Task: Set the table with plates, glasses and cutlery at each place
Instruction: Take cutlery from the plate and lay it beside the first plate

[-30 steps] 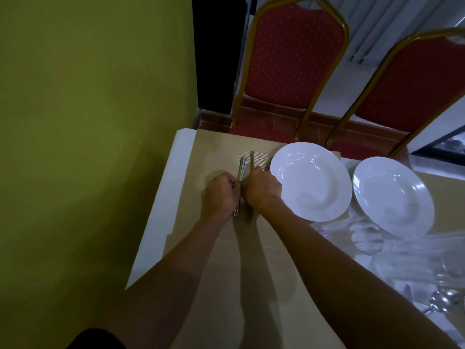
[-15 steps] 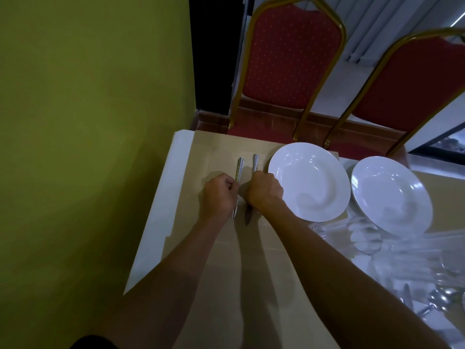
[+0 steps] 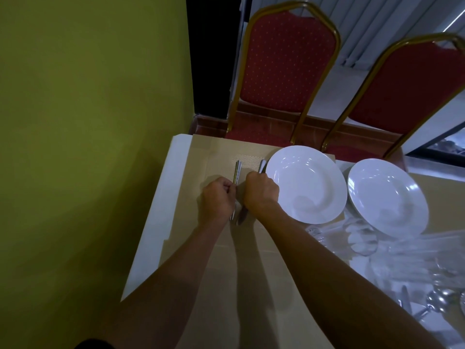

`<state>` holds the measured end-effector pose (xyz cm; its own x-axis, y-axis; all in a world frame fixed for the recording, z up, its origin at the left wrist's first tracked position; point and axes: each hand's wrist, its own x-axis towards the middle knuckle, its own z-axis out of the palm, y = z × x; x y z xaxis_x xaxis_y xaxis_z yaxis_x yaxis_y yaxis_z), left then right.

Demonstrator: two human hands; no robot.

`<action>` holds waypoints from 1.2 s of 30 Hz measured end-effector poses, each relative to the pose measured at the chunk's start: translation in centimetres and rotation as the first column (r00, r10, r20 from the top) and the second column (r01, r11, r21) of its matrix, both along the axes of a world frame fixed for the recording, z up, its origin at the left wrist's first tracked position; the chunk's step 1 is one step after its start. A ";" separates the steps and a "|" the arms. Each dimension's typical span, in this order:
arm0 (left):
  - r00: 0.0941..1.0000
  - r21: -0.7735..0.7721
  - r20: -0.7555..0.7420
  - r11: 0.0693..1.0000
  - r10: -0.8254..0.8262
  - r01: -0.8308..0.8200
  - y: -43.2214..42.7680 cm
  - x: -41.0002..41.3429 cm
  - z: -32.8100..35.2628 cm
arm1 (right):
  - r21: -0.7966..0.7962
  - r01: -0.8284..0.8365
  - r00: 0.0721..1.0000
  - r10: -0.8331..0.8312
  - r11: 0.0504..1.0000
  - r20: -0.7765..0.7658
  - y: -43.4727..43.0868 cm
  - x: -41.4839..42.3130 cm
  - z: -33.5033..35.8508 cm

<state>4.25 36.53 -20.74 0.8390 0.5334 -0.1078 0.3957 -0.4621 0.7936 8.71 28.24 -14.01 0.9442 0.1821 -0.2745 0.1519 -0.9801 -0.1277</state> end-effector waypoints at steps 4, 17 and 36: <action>1.000 0.002 -0.003 1.000 0.009 -0.009 0.0 0.1 0.1 | 0.020 0.012 1.000 -0.013 1.000 0.011 0.3 -0.1 -0.2; 1.000 -0.037 0.001 0.999 0.020 -0.020 -0.3 0.3 0.8 | 0.026 -0.005 1.000 0.005 1.000 0.005 -0.1 -0.5 -0.2; 0.992 -0.072 -0.122 0.997 0.030 -0.039 0.2 0.7 2.4 | 0.094 0.011 0.999 -0.007 0.995 -0.051 -2.5 -4.1 3.0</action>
<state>4.94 36.74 -18.32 0.7987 0.5486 -0.2473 0.5053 -0.3882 0.7707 4.61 25.75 -11.06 0.9314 0.2010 -0.3036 0.1342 -0.9646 -0.2270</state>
